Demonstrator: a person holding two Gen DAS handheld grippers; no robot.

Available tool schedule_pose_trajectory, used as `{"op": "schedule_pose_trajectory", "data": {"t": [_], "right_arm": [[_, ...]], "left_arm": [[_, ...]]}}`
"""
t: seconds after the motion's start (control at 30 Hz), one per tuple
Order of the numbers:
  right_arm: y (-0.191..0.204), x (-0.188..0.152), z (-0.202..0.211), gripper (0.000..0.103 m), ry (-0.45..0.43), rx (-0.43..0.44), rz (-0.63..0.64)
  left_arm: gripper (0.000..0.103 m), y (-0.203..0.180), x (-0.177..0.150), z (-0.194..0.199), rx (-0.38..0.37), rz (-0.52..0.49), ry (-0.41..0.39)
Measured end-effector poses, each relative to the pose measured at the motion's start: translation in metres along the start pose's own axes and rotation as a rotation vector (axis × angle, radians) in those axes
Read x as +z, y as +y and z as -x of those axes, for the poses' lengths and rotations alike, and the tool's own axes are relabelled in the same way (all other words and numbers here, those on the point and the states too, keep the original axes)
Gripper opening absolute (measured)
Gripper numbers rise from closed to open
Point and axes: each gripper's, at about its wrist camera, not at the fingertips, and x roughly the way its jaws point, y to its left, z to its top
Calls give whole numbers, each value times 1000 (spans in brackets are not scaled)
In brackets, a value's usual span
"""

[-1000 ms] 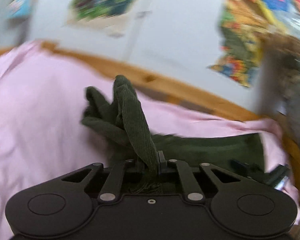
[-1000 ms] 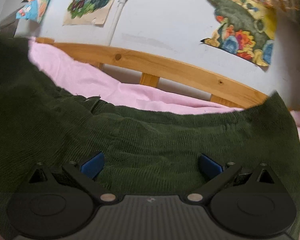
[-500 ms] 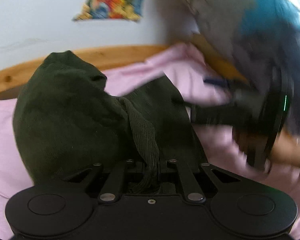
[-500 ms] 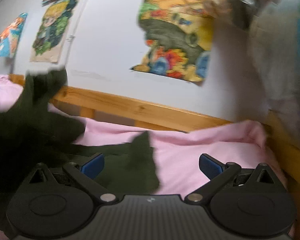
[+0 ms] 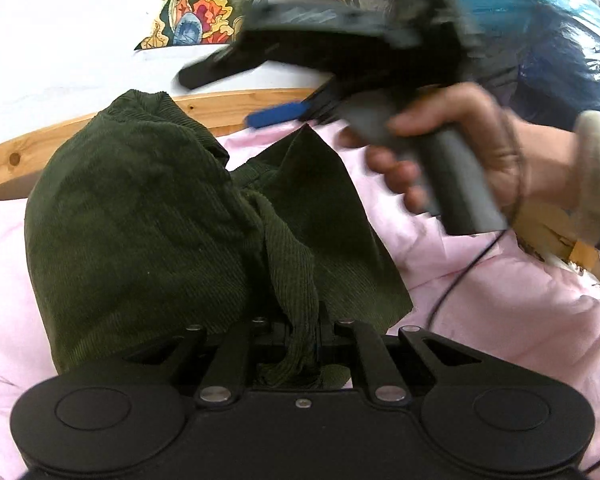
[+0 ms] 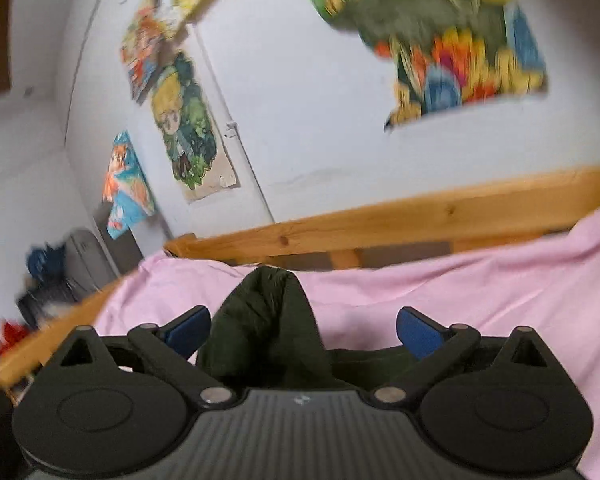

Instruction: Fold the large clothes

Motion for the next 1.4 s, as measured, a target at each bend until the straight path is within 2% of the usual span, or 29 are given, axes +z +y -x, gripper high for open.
{"op": "schedule_pose_trajectory", "data": {"t": [0.07, 0.13, 0.17, 0.2, 0.23, 0.27, 0.37, 0.43, 0.57, 0.7, 0.8, 0.9, 0.97, 1.03, 1.13, 1.2, 1.23, 1.27, 1.33, 1.37, 1.4], "right_arm": [[-11, -4, -18, 93, 36, 15, -54], [-19, -6, -29, 77, 67, 65, -101], [-20, -6, -28, 56, 64, 75, -99], [-19, -4, -27, 28, 59, 73, -84], [-17, -4, -23, 15, 51, 48, -63], [-17, -2, -19, 7, 45, 28, -47], [-16, -1, 0, 6, 17, 4, -12], [-11, 1, 19, 6, -8, -47, 47], [-6, 0, 52, 5, -64, -223, 176], [-32, -15, 48, 5, -6, -391, 197], [-53, -31, 33, 5, 45, -460, 186], [-60, -37, 31, 6, 31, -455, 163], [-57, -36, 30, 6, 27, -453, 177], [-56, -37, 30, 6, 25, -459, 189], [-58, -39, 31, 7, 5, -463, 179], [-58, -40, 32, 7, -13, -471, 183], [-56, -42, 33, 7, -21, -481, 189], [-55, -44, 33, 7, -30, -491, 194], [-51, -47, 33, 8, -50, -517, 203], [-48, -50, 33, 10, -63, -539, 209], [-44, -52, 33, 13, -72, -561, 222]], "left_arm": [[10, -1, 1, -2, 6, 7, -3], [10, -2, 1, -3, 14, 24, -7], [10, -2, -2, -1, 15, 34, -11], [10, -2, -2, 0, 16, 43, -12], [10, -4, -2, 0, 20, 48, -14], [10, -6, -1, 0, 15, 48, -15], [10, -19, 3, -3, -10, 22, -32], [10, -27, 7, -8, -35, 15, -38], [10, -47, 16, -30, -115, 14, -28], [12, -49, 14, -72, -172, 47, 69], [14, -38, 6, -89, -220, 109, 112], [22, -36, 11, -78, -243, 111, 98], [35, -34, 12, -62, -261, 113, 71], [71, -31, 9, -43, -267, 126, 41], [75, -21, 3, -12, -243, 142, 8], [77, -8, -2, 15, -174, 178, -51], [84, -1, -4, 26, -115, 200, -86], [88, 4, -4, 38, -8, 228, -130], [102, 15, -3, 51, 203, 269, -189], [102, 20, 0, 51, 317, 286, -218], [102, 28, 2, 48, 380, 298, -229]]}}
